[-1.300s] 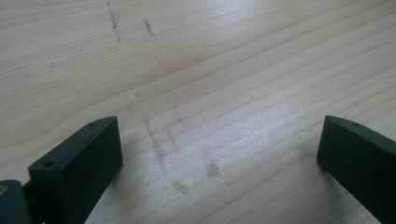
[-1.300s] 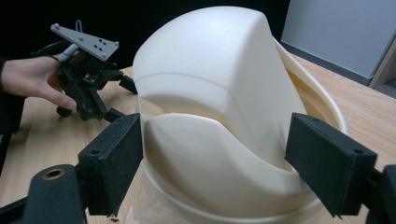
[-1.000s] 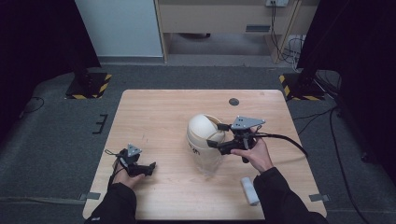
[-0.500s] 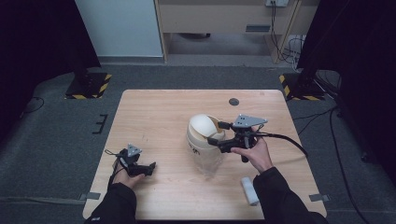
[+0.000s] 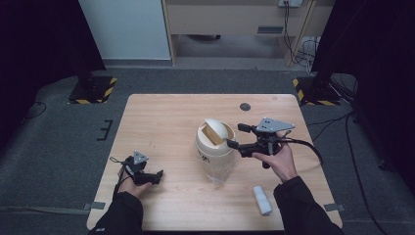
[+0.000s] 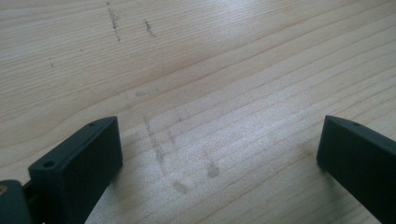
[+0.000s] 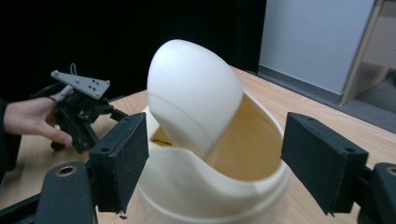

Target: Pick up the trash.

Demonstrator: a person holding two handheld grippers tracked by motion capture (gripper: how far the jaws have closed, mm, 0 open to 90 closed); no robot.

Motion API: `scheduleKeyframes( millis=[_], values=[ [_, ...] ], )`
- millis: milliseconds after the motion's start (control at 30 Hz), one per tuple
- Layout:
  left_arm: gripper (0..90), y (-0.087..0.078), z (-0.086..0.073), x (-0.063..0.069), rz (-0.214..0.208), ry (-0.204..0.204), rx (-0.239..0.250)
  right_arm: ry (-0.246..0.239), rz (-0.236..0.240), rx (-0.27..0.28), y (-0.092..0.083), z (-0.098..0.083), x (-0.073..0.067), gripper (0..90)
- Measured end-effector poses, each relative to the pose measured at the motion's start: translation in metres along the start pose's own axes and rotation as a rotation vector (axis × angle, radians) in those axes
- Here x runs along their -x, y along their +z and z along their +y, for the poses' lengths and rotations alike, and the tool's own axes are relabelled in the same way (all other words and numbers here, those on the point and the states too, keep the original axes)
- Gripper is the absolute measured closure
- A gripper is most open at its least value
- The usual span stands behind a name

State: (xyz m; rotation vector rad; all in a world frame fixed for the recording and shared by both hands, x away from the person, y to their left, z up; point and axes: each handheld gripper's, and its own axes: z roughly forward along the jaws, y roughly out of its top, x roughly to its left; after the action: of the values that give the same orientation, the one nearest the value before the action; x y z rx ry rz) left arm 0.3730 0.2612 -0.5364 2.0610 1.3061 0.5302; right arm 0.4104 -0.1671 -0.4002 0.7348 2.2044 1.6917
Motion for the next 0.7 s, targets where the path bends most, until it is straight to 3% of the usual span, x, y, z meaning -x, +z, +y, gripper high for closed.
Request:
scheduleKeyframes(
  millis=[133,367,700],
  values=[
    [0.0,0.000,0.000,0.000,0.001,-0.001,0.000,0.013,-0.015,-0.007,-0.017,-0.004,-0.001,24.2],
    [0.0,0.000,0.000,0.000,0.001,-0.001,0.000,0.038,-0.091,-0.045,-0.041,-0.023,0.000,27.6],
    [0.0,0.000,0.000,0.000,0.001,-0.001,0.000,0.049,-0.139,-0.183,-0.061,-0.061,-0.001,31.4]
  ],
)
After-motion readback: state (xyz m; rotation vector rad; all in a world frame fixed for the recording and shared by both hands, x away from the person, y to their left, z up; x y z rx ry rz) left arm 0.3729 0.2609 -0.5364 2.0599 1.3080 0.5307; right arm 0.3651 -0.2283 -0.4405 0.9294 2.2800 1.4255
